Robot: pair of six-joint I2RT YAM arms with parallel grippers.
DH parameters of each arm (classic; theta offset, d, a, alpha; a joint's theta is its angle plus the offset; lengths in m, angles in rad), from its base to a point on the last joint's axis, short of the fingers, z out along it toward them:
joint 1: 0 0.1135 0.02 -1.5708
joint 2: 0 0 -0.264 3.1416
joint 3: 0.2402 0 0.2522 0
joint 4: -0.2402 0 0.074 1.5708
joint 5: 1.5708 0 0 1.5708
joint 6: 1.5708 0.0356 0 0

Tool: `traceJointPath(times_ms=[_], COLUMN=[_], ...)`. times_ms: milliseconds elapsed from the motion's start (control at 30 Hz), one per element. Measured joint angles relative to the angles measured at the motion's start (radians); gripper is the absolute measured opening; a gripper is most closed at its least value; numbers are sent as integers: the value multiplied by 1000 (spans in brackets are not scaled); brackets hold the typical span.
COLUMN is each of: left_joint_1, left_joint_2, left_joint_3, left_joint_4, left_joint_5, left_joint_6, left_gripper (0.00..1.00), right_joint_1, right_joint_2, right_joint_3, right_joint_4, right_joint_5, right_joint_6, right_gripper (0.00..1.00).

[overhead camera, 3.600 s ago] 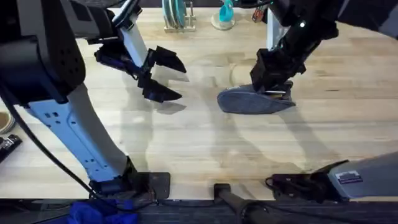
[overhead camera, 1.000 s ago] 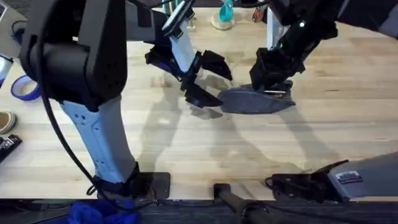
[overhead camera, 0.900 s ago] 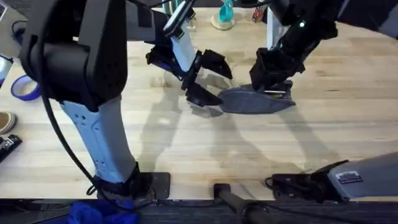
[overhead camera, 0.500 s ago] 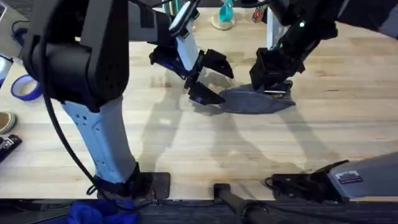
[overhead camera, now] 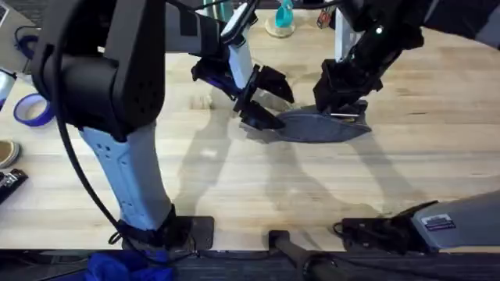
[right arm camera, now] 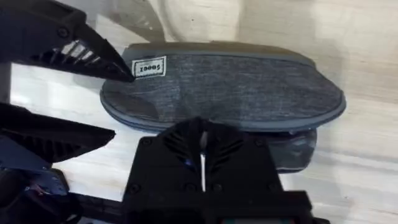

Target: Unzip the bag, pick up the pens from the table one at a time and place them inside, then zip the bag closed.

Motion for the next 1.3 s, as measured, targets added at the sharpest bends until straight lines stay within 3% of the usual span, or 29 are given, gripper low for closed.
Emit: traceJointPath(times_ms=[333, 467, 600, 633, 1300], left_joint_1=[-25, -33, -32, -32, -32], left_joint_2=[0, 0, 0, 0, 0], left_joint_3=[0, 0, 0, 0, 0], left_joint_4=[0, 0, 13, 14, 11], left_joint_5=[-21, -29, -30, -31, -32], left_joint_6=[-9, -11, -12, -14, -13], left_gripper=[575, 387, 69, 51, 43], right_joint_1=[0, 0, 0, 0, 0], right_joint_2=[0, 0, 0, 0, 0], right_joint_3=[0, 0, 0, 0, 0], right_joint_4=[2, 2, 2, 1, 2], right_joint_5=[0, 0, -1, -1, 0], right_joint_6=[0, 0, 0, 0, -16], right_gripper=[34, 34, 34, 34, 34])
